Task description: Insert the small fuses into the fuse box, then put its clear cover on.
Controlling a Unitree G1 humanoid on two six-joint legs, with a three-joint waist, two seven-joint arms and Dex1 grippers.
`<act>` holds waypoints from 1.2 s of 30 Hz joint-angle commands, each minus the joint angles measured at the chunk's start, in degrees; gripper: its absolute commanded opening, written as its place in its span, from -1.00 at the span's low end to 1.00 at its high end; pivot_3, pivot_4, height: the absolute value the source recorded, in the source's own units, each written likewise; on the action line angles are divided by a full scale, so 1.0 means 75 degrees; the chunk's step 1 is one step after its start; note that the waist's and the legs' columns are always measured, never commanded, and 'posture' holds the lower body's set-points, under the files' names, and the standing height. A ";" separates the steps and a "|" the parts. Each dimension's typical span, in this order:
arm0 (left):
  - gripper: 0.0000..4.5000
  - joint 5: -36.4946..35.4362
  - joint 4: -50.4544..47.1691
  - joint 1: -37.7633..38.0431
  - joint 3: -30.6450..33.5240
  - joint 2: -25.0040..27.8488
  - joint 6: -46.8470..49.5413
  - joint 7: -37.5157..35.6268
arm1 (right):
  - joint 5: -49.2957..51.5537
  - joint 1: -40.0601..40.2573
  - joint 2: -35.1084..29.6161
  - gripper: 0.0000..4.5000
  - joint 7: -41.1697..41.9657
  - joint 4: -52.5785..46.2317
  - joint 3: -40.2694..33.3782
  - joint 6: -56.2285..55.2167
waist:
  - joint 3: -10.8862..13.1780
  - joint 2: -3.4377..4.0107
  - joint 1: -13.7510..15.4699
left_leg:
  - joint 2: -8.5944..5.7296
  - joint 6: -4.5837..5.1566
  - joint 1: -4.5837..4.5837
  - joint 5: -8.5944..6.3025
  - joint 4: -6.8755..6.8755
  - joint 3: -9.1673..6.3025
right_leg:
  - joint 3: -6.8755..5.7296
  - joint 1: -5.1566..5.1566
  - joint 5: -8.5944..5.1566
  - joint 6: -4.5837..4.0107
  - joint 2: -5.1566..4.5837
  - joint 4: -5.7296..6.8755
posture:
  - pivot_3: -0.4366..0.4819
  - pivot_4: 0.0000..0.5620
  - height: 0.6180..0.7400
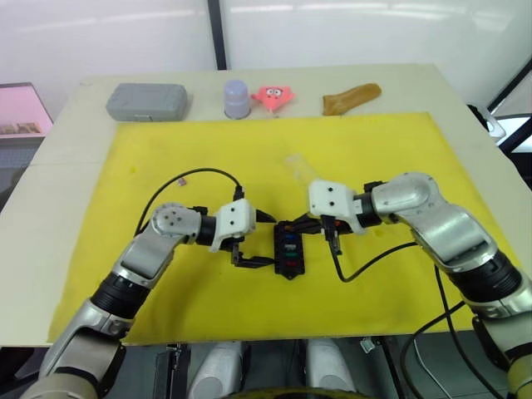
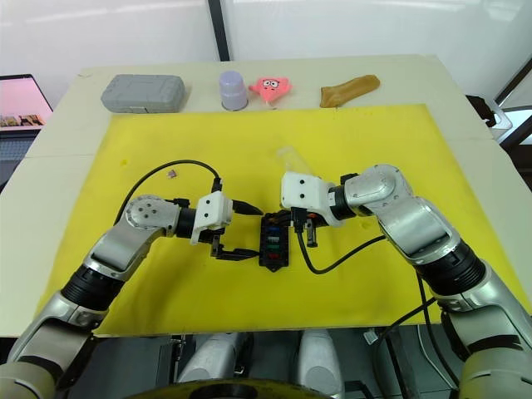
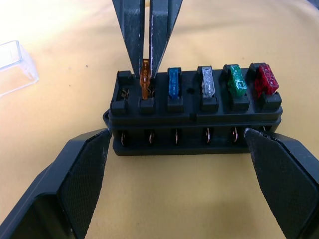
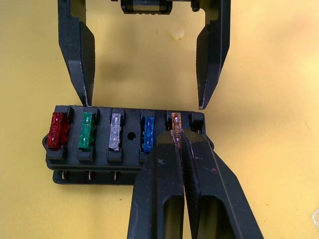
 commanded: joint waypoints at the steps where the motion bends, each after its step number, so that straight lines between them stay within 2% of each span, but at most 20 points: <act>1: 0.99 -0.0007 -0.0293 -0.0087 0.0111 -0.0026 -0.0012 0.0015 | -0.0087 -0.0025 -0.0022 -1.00 0.0031 -0.0160 -0.0154 -0.0085 | 0.0000 0.0000 0.0001 | 0.0000 0.0000 0.0000 0.0000 0.0000 0.0000 | 0.0000 0.0000 0.0000 0.0000 0.0000 0.0000 | -0.05 -0.47 1.00; 23: 0.99 0.0025 -0.0298 -0.0176 0.0116 -0.0065 -0.0004 0.0095 | -0.0454 -0.0279 0.0025 -1.00 0.0464 0.0215 0.0036 -0.0423 | 0.0000 0.0000 0.0004 | 0.0000 0.0000 0.0000 0.0000 0.0001 0.0000 | 0.0000 0.0000 0.0000 0.0000 0.0000 0.0000 | -0.05 -0.47 1.00; 36: 0.99 0.0108 -0.0210 -0.0176 0.0063 -0.0120 -0.0082 0.0165 | -0.0326 -0.0743 -0.0097 -1.00 0.0898 -0.0298 0.0264 0.0714 | 0.0000 0.0000 0.0002 | 0.0000 0.0000 0.0000 0.0000 0.0001 -0.0001 | -0.0001 0.0000 0.0000 0.0000 0.0000 0.0002 | -0.05 -0.47 1.00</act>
